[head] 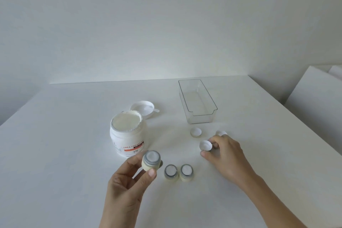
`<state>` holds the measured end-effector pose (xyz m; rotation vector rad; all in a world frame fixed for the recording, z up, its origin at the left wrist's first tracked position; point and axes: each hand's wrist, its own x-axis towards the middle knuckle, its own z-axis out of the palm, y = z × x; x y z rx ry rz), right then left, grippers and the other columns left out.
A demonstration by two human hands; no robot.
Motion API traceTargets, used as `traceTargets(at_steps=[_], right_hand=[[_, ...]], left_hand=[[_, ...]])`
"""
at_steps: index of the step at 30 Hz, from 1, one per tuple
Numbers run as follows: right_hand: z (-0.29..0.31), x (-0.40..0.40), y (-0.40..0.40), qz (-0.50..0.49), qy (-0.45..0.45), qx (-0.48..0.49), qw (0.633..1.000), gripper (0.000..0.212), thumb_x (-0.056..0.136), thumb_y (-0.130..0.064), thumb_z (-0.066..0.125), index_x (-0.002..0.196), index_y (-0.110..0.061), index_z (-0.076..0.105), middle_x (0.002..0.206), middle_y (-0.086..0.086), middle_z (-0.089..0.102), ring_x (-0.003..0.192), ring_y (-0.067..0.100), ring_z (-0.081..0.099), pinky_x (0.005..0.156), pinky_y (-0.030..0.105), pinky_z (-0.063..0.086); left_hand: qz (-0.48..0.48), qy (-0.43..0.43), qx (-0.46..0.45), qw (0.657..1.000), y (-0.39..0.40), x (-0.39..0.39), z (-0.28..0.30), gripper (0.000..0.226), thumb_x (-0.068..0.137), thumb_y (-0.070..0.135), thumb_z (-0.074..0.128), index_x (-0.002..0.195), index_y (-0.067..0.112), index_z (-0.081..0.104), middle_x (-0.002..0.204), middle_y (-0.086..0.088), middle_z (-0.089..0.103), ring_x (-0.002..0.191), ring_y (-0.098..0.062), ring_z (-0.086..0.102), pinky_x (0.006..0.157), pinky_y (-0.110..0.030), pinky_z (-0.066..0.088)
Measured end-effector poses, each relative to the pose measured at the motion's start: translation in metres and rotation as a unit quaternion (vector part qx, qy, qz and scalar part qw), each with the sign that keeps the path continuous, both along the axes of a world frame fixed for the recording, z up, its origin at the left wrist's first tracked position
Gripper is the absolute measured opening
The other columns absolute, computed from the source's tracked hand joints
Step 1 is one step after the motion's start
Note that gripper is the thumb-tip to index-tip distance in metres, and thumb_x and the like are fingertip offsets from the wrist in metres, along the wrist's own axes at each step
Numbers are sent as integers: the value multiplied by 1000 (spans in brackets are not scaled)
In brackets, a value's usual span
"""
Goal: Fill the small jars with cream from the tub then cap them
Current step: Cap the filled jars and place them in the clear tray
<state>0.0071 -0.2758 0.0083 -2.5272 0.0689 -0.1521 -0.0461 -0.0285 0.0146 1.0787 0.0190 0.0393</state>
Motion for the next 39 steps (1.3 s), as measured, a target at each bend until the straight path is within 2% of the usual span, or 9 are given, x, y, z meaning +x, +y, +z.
traceTargets(at_steps=[4, 9, 15, 18, 23, 28, 32, 35, 39], right_hand=[[25, -17, 11, 51, -45, 55, 996, 16, 79, -36, 73, 90, -28, 65, 82, -15, 61, 73, 2, 56, 61, 9, 39], [68, -45, 41, 196, -86, 21, 977, 16, 75, -38, 65, 90, -37, 59, 80, -20, 56, 84, 2, 52, 69, 10, 41], [85, -50, 47, 242, -109, -36, 963, 16, 79, -33, 66, 94, -34, 60, 82, -19, 49, 83, -2, 44, 73, 15, 41], [89, -49, 49, 268, -81, -31, 959, 19, 78, -37, 66, 97, -35, 60, 85, -20, 49, 83, -1, 46, 76, 12, 37], [95, -43, 49, 311, -45, -1, 949, 27, 77, -31, 72, 103, -33, 65, 92, -15, 65, 92, -2, 54, 85, -1, 27], [94, -35, 47, 345, 8, 56, 937, 31, 80, -30, 74, 108, -38, 63, 100, -22, 66, 99, -1, 61, 88, 8, 41], [92, -30, 47, 344, 33, 103, 933, 34, 75, -26, 77, 105, -38, 68, 96, -15, 68, 94, 6, 66, 84, 20, 53], [88, -26, 46, 332, 45, 116, 935, 34, 72, -34, 79, 105, -36, 70, 92, -13, 69, 88, 8, 68, 82, 24, 55], [88, -25, 48, 338, 49, 120, 932, 26, 74, -39, 78, 98, -32, 72, 85, -13, 70, 79, 9, 66, 74, 21, 53]], left_hand=[[-15, -7, 13, 1000, -3, -3, 3, 41, 59, 8, 81, 99, 15, 78, 101, -10, 77, 92, -33, 74, 70, -24, 59], [-35, -27, 45, 998, -9, -4, 6, 54, 49, 28, 93, 99, 19, 75, 97, -7, 76, 86, -28, 74, 72, -25, 57], [-44, -50, 77, 995, -8, -7, 7, 33, 61, 17, 82, 94, 16, 75, 91, -7, 77, 79, -23, 75, 70, -24, 57], [-56, -54, 91, 993, -6, -7, 8, 30, 67, 3, 76, 95, 13, 75, 89, -9, 76, 76, -22, 74, 69, -23, 57], [-82, -53, 114, 989, -6, -9, 11, 26, 69, 3, 75, 94, 10, 75, 85, -9, 76, 73, -20, 73, 68, -22, 56], [-91, -44, 111, 989, -5, -9, 13, 25, 68, 10, 80, 92, 10, 76, 84, -10, 77, 74, -21, 74, 67, -21, 55], [-93, -39, 105, 989, -5, -9, 12, 25, 67, 8, 80, 91, 8, 76, 83, -10, 76, 72, -21, 73, 66, -21, 55], [-98, -41, 100, 989, -5, -9, 12, 25, 66, 3, 78, 91, 7, 76, 83, -10, 76, 73, -20, 73, 66, -21, 55], [-95, -43, 100, 990, -5, -7, 13, 37, 56, 15, 85, 90, 7, 76, 87, -14, 76, 77, -24, 73, 67, -23, 56]])
